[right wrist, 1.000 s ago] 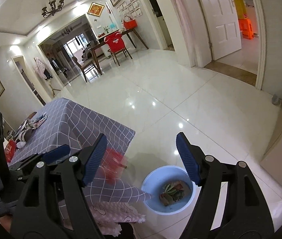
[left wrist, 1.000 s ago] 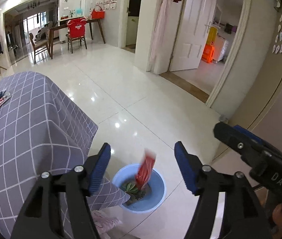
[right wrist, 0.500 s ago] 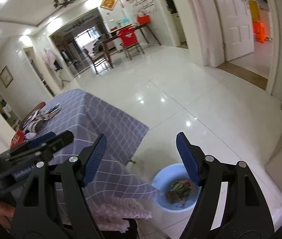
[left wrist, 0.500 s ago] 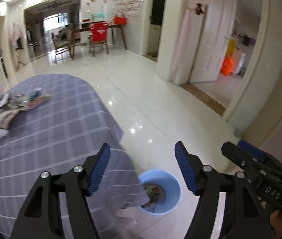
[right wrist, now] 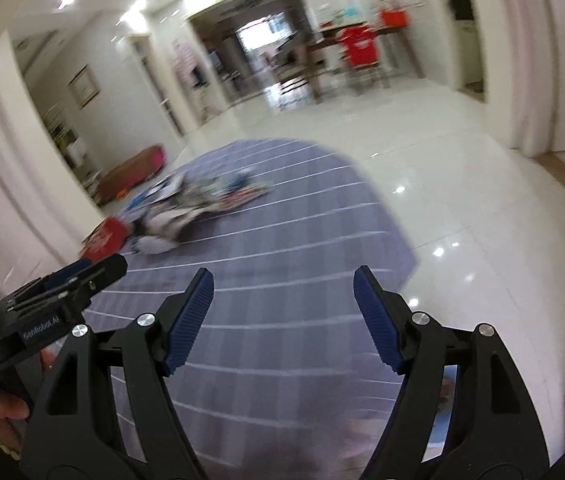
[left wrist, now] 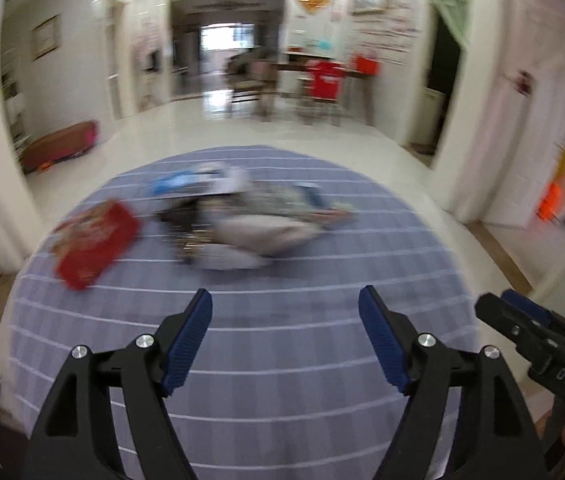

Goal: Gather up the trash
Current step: 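Grasp the red paper bag with the left gripper while the right grasps the white bottle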

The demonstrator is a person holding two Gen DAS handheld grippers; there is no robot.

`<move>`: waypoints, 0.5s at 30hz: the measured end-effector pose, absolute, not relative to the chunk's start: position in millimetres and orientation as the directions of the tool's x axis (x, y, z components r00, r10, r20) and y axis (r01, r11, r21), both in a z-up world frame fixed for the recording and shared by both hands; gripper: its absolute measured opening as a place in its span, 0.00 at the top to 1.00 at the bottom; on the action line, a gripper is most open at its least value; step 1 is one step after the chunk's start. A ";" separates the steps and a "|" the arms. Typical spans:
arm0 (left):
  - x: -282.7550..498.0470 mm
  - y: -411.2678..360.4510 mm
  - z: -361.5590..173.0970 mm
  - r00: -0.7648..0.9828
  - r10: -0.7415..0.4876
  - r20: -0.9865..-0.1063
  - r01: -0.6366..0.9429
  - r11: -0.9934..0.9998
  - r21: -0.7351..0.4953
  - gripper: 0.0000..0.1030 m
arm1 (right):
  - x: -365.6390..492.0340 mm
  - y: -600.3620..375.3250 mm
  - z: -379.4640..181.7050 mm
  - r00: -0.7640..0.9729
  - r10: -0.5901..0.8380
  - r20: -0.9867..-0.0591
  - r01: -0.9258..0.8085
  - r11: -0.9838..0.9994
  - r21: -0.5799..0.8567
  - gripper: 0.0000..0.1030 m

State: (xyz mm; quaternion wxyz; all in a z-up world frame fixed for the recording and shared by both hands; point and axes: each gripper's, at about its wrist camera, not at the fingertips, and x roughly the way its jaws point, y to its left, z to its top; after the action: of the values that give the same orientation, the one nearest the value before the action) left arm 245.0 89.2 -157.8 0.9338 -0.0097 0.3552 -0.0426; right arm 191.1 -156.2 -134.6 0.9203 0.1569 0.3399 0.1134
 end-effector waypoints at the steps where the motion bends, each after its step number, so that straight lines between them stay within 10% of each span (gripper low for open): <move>1: 248.6 107.0 -158.3 0.746 -0.055 -0.663 0.036 0.998 -0.043 0.28 | 203.4 -135.2 -135.9 0.722 0.337 -0.604 -0.125 0.922 0.365 0.30; 15: 291.6 274.6 -196.6 0.697 0.101 -0.710 -0.223 0.971 -0.081 0.28 | 295.3 15.6 -167.7 0.599 0.340 -0.725 -0.193 0.940 0.281 0.22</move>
State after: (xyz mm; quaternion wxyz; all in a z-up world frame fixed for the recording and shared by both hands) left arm 291.6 274.6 -196.6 0.9177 -0.0803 0.3789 0.0883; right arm 295.3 15.6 -167.7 0.8900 0.0871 0.4218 0.1495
